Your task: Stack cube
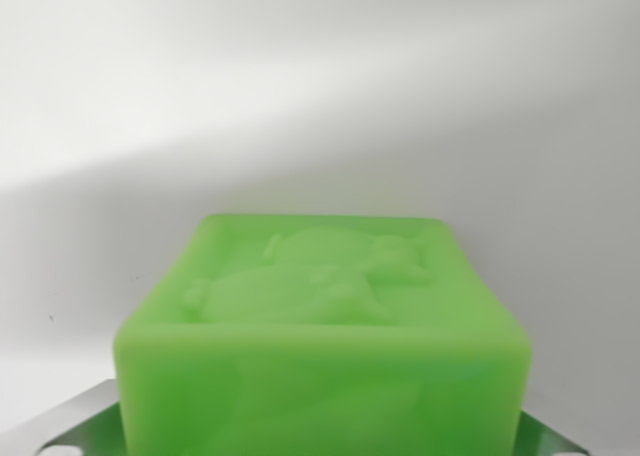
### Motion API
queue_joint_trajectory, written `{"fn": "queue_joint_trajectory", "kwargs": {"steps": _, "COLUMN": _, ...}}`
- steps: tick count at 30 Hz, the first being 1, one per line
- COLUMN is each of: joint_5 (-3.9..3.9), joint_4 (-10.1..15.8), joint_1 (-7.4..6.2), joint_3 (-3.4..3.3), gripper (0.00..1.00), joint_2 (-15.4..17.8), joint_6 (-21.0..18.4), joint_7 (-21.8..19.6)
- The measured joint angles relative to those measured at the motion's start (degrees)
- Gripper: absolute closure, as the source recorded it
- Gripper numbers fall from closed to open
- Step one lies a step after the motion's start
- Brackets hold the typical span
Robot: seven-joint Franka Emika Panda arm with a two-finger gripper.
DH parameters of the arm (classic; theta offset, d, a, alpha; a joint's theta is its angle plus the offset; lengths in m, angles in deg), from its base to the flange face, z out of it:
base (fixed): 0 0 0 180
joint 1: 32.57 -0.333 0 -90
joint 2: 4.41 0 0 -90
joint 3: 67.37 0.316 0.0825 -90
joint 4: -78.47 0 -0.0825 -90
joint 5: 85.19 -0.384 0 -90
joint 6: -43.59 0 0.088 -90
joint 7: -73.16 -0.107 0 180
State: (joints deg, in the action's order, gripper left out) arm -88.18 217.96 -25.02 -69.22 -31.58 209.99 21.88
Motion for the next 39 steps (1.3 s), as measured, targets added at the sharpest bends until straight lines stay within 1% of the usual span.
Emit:
{"fn": "queue_joint_trajectory", "kwargs": {"steps": 20, "joint_5": 0.0, "joint_4": 0.1, "joint_1": -0.02, "joint_3": -0.01, "gripper": 1.0, "joint_2": 0.2, "joint_6": -0.1, "joint_7": 0.0}}
{"fn": "queue_joint_trajectory", "kwargs": {"steps": 32, "joint_5": 0.01, "joint_4": 0.7, "joint_1": -0.14, "joint_3": -0.16, "gripper": 1.0, "joint_2": 2.7, "joint_6": -1.8, "joint_7": 0.0}}
{"fn": "queue_joint_trajectory", "kwargs": {"steps": 39, "joint_5": 0.1, "joint_4": 1.3, "joint_1": -0.32, "joint_3": -0.37, "gripper": 1.0, "joint_2": 4.9, "joint_6": -3.4, "joint_7": -0.1}}
